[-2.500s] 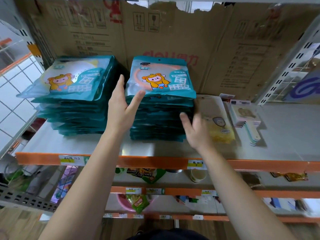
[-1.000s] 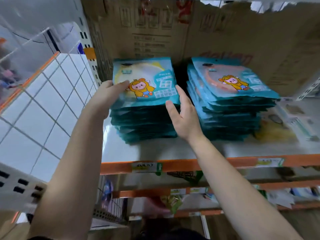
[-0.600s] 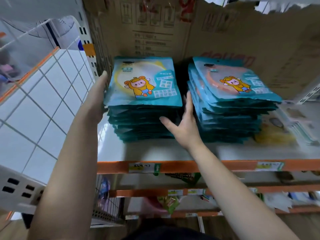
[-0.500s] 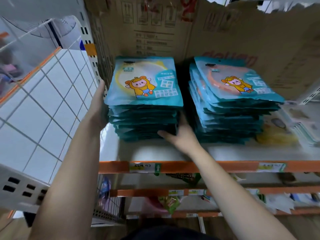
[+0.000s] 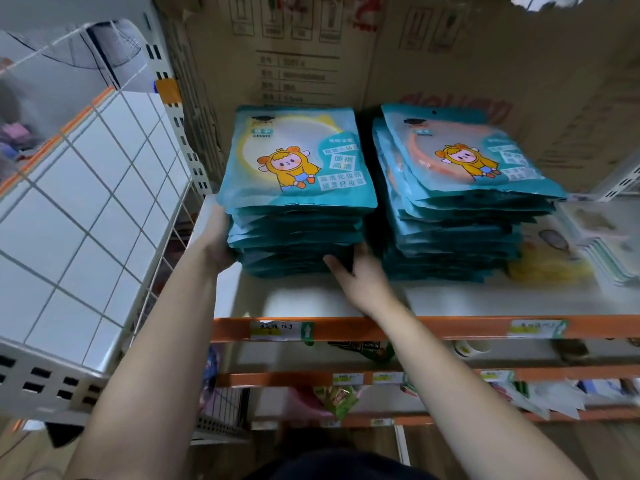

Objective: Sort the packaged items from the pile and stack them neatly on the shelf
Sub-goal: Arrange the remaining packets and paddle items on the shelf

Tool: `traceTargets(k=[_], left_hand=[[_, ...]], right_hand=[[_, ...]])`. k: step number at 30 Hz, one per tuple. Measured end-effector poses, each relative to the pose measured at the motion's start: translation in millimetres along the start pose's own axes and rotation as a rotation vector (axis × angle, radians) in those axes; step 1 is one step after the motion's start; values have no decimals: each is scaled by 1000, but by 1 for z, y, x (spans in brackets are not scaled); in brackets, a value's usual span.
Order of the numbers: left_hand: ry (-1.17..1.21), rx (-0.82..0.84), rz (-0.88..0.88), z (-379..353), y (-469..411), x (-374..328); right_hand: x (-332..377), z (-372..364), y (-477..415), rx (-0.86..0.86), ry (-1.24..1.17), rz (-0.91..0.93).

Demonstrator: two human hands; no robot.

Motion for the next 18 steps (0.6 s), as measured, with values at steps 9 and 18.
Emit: traceTargets(k=[9,18], left_hand=[[-33,8,-39,-6,-6,-3],[-87,-92,-174,3,43,8]], right_hand=[[-4,3,-7,-21,154,-3],[-3,26,19,-17,120,134]])
Point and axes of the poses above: each hand's wrist, its own y-axis away from the middle knuckle, its own z-axis out of the back of the hand, x = y × z, the point moved 8 cm from there along -y, towards the middle knuckle, and after that the axes turned 8 degrees about y, right-handed, at the moved point
